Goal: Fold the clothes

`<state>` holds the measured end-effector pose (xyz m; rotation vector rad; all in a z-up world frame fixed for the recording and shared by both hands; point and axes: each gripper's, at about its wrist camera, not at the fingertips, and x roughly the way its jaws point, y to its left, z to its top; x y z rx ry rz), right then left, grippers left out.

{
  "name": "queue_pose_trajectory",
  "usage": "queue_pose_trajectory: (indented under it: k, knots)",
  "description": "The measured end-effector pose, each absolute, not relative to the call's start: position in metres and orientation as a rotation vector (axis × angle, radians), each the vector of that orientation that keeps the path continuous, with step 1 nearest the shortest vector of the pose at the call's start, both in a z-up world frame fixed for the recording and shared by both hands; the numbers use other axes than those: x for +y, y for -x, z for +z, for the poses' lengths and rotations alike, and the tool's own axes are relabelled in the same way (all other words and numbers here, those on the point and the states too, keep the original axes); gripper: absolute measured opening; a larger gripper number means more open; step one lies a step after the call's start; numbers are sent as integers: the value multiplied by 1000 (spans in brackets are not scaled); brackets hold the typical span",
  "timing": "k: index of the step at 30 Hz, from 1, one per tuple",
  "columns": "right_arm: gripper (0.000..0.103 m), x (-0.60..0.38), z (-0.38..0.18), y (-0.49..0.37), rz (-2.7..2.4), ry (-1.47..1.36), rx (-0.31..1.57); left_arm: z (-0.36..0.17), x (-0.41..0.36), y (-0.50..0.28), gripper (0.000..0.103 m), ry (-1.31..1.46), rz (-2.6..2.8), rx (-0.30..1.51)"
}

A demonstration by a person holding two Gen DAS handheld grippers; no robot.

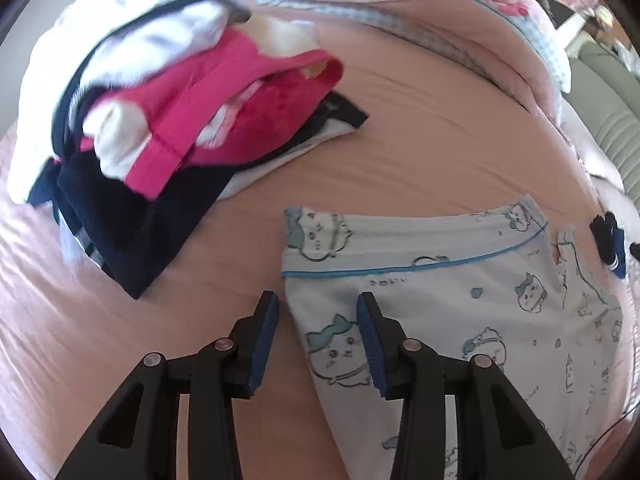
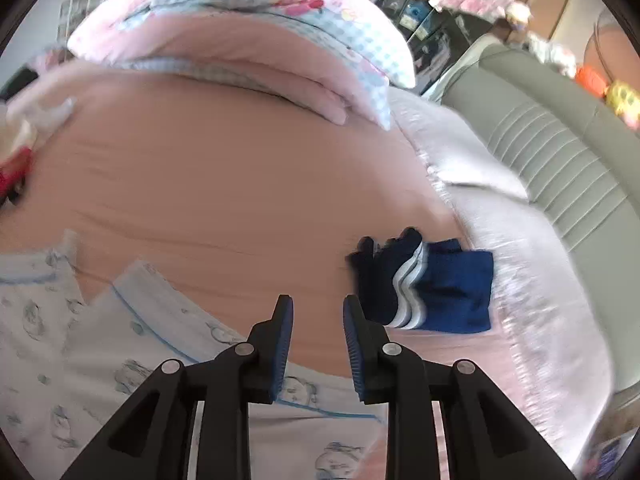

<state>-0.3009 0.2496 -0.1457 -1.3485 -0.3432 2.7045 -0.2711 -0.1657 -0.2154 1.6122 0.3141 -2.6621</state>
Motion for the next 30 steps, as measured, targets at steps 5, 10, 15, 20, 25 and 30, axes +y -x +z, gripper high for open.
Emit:
queue_pose_trajectory:
  k: [5,10,15,20,25,30]
  knots:
    - [25,180,-159,310,2989,1629,-303,-208,-161,278,38,-1583,-2641,194]
    - [34,118,-203,348,2991,1780,-318,-212,-177,271,38,-1581,-2611,224]
    - [23,114,-226,380,2957,1833,-365,-210,-189,272,38,-1564,-2629,278]
    - [18,146,-228,384,2941,1734,-337,-202,-182,264,38,-1519,-2695,338]
    - [21,170,-221,391,2938,1722,-236,-199,-169,265,38,-1499,-2788,311]
    - [21,140,-196,372,3107,1814,-243,-223,-127,306,42,-1534,-2731,-66]
